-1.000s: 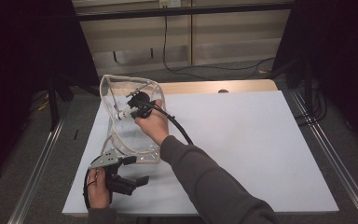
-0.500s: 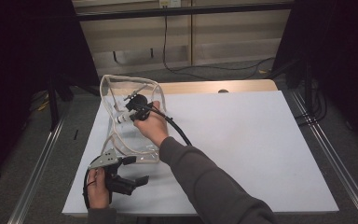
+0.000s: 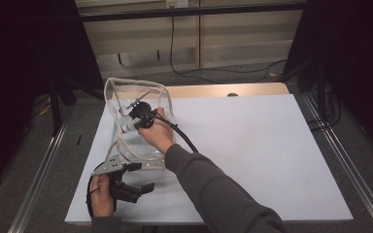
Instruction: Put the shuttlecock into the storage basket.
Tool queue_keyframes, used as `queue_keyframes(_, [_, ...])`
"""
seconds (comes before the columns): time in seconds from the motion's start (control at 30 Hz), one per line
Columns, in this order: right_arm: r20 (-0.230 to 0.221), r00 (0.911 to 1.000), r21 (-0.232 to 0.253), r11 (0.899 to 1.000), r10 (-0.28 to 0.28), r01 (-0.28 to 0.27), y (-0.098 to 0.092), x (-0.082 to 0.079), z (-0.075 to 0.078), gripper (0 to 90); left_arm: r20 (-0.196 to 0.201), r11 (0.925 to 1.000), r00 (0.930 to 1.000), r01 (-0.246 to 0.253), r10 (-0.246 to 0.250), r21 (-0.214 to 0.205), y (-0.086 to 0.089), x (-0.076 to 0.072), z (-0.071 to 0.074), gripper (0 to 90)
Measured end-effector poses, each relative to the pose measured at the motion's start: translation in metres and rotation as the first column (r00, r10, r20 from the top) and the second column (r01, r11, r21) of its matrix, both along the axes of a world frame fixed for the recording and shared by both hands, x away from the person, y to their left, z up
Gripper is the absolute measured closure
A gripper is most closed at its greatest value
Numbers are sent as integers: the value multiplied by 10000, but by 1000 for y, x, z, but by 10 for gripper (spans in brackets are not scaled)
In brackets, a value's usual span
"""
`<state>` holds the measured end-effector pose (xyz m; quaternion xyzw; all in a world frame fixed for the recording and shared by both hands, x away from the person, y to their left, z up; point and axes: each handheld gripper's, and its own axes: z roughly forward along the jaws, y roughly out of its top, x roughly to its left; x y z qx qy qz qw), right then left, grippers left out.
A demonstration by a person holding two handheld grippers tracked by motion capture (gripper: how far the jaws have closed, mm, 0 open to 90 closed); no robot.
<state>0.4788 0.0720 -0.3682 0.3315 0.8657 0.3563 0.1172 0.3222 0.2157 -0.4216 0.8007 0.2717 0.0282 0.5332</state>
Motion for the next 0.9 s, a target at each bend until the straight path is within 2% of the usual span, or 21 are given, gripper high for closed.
queue_keyframes(0.9, [-469, 9977, -337, 9981, 496, -512, 8, 2, -12, 865, 16, 10000, 10000, -64, 64, -32, 1, 0, 0, 30])
